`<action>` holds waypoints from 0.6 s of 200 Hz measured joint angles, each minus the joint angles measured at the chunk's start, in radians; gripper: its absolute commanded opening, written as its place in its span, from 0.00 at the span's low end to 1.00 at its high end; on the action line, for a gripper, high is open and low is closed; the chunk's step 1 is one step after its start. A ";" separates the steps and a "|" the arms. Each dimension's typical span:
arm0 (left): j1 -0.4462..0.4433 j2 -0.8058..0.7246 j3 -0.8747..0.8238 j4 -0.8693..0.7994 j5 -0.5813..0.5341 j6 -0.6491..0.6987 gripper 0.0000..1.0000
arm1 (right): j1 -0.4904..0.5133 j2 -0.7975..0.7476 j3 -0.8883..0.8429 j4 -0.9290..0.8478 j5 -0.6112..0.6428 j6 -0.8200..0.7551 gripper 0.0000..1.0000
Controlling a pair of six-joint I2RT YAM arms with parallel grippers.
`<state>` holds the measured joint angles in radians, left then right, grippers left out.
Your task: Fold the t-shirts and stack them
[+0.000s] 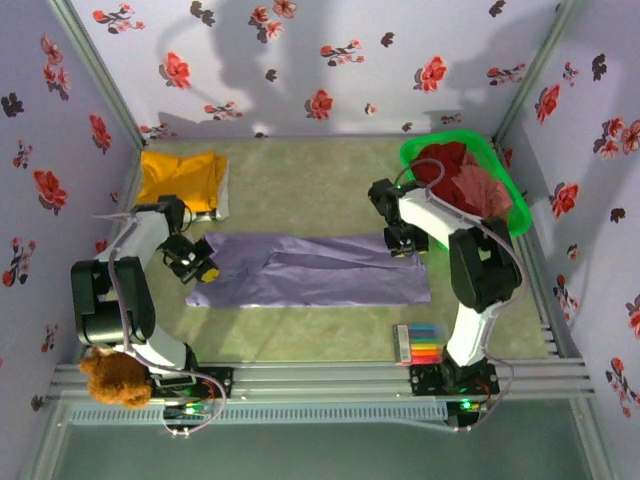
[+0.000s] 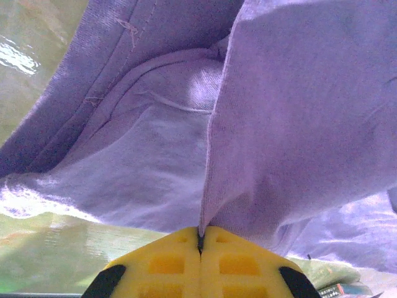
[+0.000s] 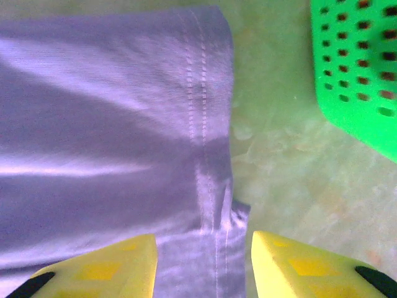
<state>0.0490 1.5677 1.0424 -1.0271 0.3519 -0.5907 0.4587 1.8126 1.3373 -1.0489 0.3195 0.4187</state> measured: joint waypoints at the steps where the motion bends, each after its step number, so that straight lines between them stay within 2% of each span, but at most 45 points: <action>1: 0.000 0.000 0.003 -0.001 0.000 0.000 0.00 | 0.001 -0.002 0.001 0.000 -0.001 0.000 0.50; 27: 0.004 0.008 0.087 0.003 0.033 -0.001 0.00 | 0.074 -0.082 0.038 0.038 -0.083 0.056 0.52; 56: 0.004 0.039 0.209 0.016 0.095 -0.005 0.00 | 0.145 -0.086 0.035 0.225 -0.270 0.212 0.50; 81: 0.005 0.072 0.235 0.029 0.126 -0.001 0.00 | 0.217 -0.003 0.077 0.365 -0.357 0.336 0.49; 120: 0.020 0.105 0.166 0.072 0.177 0.002 0.00 | 0.351 0.177 0.174 0.556 -0.491 0.485 0.45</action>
<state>0.0689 1.6722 1.2079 -0.9546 0.5285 -0.5888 0.8097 1.9896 1.5116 -0.4927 -0.1715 0.9035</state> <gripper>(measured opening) 0.055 0.458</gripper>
